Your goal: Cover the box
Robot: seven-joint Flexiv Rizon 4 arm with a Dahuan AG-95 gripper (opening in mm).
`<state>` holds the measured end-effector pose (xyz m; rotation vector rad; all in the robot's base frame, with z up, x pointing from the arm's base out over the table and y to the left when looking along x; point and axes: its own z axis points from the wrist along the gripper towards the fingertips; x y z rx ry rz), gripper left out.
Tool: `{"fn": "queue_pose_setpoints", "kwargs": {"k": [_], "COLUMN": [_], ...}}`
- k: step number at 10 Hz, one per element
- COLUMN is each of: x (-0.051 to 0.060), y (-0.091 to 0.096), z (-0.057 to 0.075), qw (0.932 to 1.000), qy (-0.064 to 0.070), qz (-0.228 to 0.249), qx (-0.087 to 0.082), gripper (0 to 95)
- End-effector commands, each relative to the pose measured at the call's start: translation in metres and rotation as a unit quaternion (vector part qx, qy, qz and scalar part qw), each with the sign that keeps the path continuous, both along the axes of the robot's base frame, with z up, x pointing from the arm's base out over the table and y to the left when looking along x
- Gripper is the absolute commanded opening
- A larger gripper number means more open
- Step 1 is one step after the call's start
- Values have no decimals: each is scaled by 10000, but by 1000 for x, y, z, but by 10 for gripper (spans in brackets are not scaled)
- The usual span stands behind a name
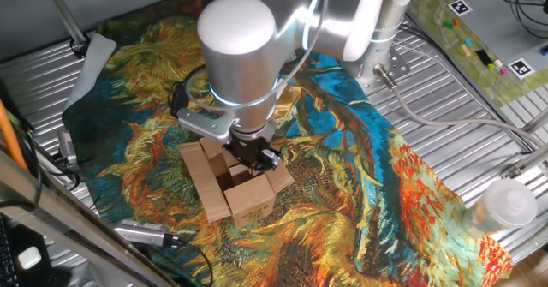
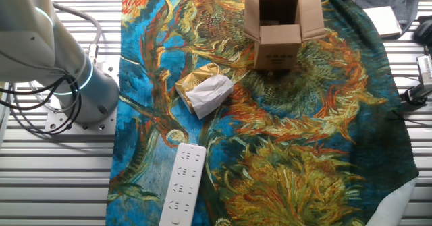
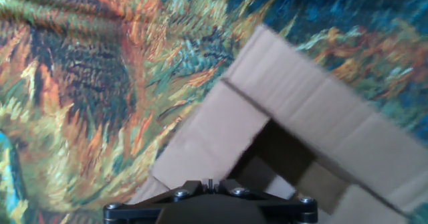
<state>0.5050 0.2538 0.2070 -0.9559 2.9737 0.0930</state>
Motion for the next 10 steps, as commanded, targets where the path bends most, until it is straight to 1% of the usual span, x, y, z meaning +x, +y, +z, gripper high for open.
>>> {"fn": "queue_pose_setpoints", "kwargs": {"k": [1, 2, 3, 5, 8, 9, 10], "x": [-1, 0, 0, 0, 0, 0, 0], "y": [0, 0, 0, 0, 0, 0, 0], "z": [1, 0, 0, 0, 0, 0, 0], "qw": [10000, 10000, 10000, 9999, 9998, 9997, 9997], "qy": [7, 21, 19, 30, 34, 35, 33], "qz": [5, 0, -12, -134, -189, -237, -258], "qx": [-43, -74, -66, -10, -21, 27, 27], "gripper": [0, 0, 0, 0, 0, 0, 0]}}
